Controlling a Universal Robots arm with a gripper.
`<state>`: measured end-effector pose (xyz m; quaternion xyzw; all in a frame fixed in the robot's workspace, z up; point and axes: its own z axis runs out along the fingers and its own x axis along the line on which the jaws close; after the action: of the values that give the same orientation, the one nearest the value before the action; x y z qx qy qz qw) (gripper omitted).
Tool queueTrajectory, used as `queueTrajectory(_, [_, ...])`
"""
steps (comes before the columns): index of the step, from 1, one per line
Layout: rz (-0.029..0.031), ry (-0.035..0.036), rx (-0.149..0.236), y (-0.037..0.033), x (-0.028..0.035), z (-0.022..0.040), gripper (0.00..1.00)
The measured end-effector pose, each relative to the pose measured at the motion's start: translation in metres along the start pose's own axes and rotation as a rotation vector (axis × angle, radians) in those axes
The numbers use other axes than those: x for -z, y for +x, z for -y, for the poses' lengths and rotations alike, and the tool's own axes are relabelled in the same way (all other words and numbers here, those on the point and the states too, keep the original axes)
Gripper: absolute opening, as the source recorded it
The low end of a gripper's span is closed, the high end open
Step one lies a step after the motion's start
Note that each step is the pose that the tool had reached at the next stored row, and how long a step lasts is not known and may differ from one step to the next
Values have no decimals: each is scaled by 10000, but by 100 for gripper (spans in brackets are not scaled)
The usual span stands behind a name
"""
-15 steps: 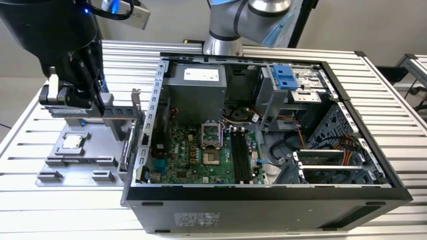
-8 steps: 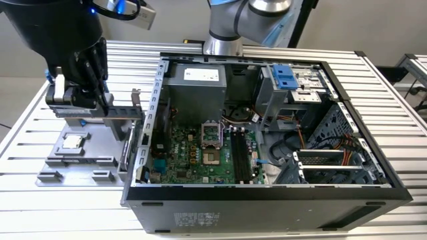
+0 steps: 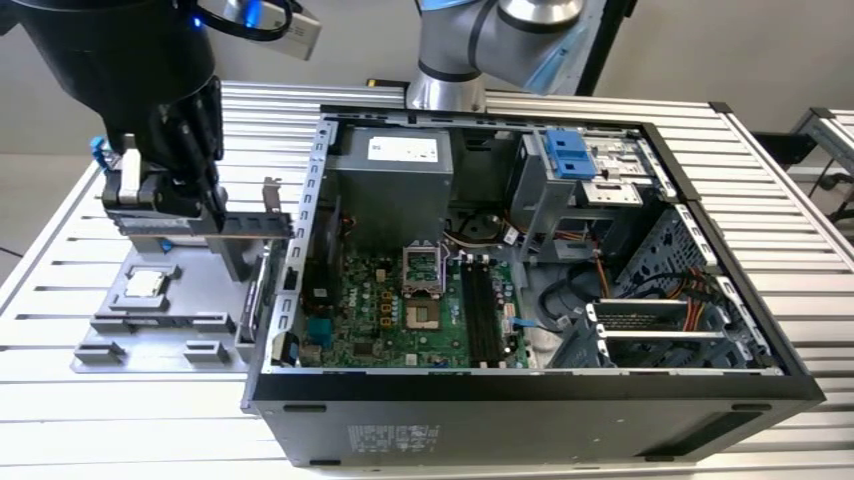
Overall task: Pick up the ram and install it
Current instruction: 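Pick up the ram and move it above insertion slot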
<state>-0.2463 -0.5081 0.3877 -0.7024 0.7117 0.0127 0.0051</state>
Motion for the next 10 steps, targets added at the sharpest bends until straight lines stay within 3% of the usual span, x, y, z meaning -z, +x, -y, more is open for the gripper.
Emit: queueTrajectory(10, [-3, 0, 0, -12, -1, 43, 0])
